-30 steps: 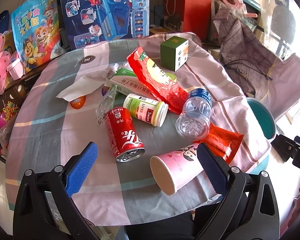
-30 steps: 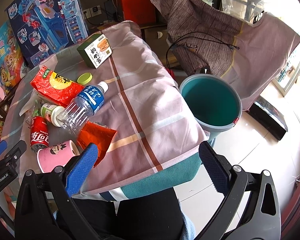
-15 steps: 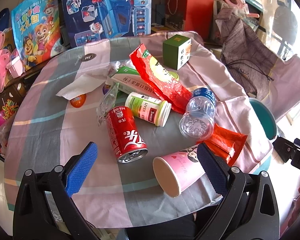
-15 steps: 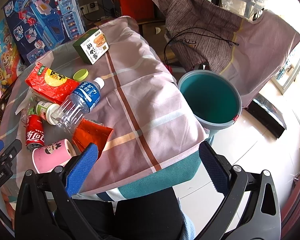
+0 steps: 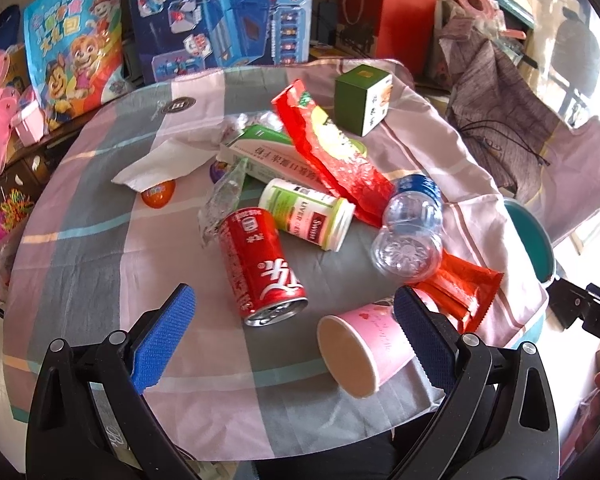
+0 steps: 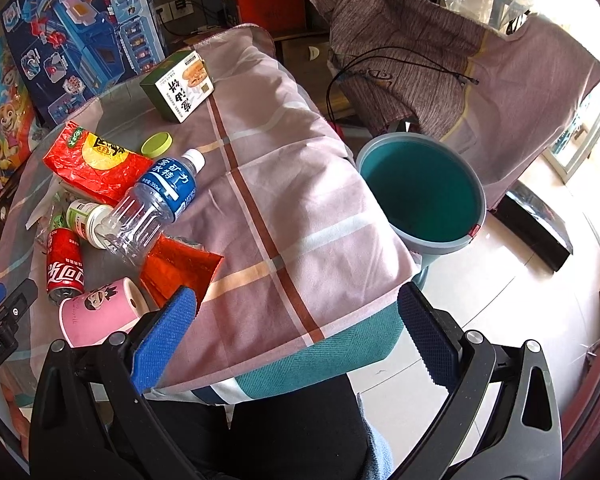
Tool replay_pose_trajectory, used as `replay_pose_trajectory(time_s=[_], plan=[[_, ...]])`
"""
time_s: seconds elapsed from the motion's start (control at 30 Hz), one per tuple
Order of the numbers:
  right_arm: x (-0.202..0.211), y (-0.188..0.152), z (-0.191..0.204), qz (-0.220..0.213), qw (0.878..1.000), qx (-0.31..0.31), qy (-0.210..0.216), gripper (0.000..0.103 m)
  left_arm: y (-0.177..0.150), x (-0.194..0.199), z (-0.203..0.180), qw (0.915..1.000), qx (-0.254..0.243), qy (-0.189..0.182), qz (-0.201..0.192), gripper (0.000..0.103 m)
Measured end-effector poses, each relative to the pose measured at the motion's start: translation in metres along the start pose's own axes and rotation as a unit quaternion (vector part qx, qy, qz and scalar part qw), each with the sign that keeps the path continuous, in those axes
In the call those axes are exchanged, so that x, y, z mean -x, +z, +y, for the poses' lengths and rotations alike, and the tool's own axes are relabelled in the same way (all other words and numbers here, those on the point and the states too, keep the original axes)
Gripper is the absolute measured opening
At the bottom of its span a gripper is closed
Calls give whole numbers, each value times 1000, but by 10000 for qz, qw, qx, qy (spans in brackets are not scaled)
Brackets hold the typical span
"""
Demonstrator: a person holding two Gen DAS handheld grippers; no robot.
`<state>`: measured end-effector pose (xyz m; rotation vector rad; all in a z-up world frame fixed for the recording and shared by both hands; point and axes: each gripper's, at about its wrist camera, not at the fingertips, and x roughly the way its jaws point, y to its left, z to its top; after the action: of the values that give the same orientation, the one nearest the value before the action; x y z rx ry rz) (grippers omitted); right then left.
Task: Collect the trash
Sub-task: 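Move both grippers toward the trash on the table, then grasp the red Coca-Cola can with left gripper while right gripper grasps the water bottle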
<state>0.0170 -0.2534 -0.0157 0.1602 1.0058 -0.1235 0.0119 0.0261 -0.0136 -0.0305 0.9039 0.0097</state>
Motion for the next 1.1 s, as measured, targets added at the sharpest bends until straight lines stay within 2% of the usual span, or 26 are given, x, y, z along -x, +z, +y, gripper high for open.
replay_pose_trajectory(time_s=[0.13,0.27,0.4,0.5,0.6,0.8,0.83,0.87,0.9,0.93,0.97,1.1], plan=[[-3,3,0,59,10000,-21,47,97,5,-3,21,9997,213,-57,61,99],[-8,6,1,66,9999,-15,89,97,10,-13,45,9992,325,103,186,99],[-20,11,6,194,9997,16,123,97,17,-34,61,9977,452,90,488,99],[-29,15,12,293,9994,90,166,97,21,-53,58,9964,356,-2,768,99],[-38,20,18,350,9991,183,172,97,24,-71,53,9948,273,64,976,99],[-60,40,30,541,9980,237,244,97,27,-95,45,9924,213,-21,1212,97],[-63,44,33,557,9977,264,276,97,27,-98,45,9921,203,-33,1237,95],[-66,49,37,583,9974,295,311,97,27,-103,43,9916,179,-60,1277,81],[-68,52,40,605,9971,312,326,97,26,-107,43,9909,173,-123,1331,63],[-71,59,45,638,9966,332,391,97,26,-110,43,9901,186,-180,1376,56],[-73,63,49,654,9962,339,455,97,25,-112,43,9900,197,-211,1384,52],[-83,81,70,804,9925,326,864,97,23,-111,41,9915,-4,-350,1253,52]])
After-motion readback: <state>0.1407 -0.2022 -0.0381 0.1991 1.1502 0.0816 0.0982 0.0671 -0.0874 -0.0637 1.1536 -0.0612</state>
